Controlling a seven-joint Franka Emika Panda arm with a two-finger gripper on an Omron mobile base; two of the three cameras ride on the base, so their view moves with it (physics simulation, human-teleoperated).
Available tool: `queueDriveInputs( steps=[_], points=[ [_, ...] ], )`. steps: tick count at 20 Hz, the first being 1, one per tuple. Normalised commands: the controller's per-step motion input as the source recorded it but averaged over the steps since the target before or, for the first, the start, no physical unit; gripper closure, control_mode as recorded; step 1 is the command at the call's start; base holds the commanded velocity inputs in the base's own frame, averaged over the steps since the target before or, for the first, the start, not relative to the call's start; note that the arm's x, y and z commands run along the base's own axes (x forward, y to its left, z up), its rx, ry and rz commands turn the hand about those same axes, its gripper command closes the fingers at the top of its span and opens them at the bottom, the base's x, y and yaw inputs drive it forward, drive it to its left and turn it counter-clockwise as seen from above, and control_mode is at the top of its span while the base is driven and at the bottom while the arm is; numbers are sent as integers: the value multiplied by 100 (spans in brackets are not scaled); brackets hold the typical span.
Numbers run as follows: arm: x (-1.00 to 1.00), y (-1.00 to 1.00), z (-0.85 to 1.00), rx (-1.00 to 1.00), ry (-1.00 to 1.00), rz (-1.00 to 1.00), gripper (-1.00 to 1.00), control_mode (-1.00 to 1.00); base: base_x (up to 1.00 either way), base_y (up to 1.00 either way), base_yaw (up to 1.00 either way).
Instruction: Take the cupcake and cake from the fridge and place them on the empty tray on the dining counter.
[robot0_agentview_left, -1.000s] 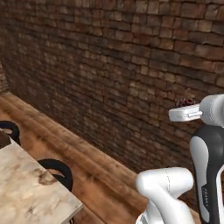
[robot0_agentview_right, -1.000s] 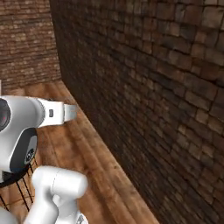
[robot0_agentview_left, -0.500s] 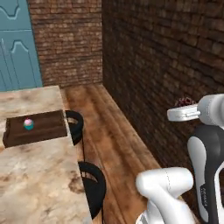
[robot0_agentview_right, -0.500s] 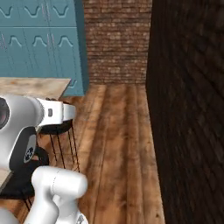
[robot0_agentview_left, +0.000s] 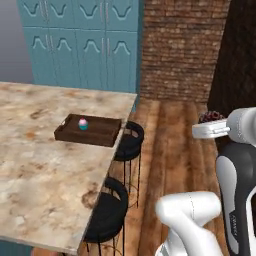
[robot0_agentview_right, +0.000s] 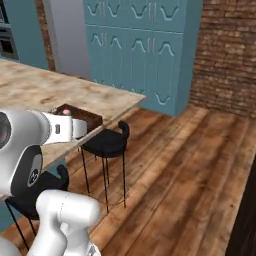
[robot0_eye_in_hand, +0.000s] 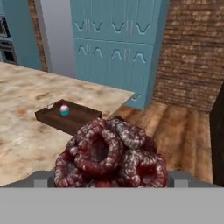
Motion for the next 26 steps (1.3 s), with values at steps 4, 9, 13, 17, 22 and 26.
queueDriveInputs(
  steps=[4, 9, 13, 17, 22, 26],
  points=[
    [0, 0, 0, 0, 0, 0, 100, 100, 100, -29, 80],
    [0, 0, 0, 0, 0, 0, 100, 100, 100, -42, 75],
    [0, 0, 0, 0, 0, 0, 100, 100, 100, -62, 66],
    [0, 0, 0, 0, 0, 0, 100, 100, 100, -79, 60],
    [0, 0, 0, 0, 0, 0, 100, 100, 87, -95, 56],
    [0, 0, 0, 0, 0, 0, 100, 100, 63, -100, 50]
  ],
)
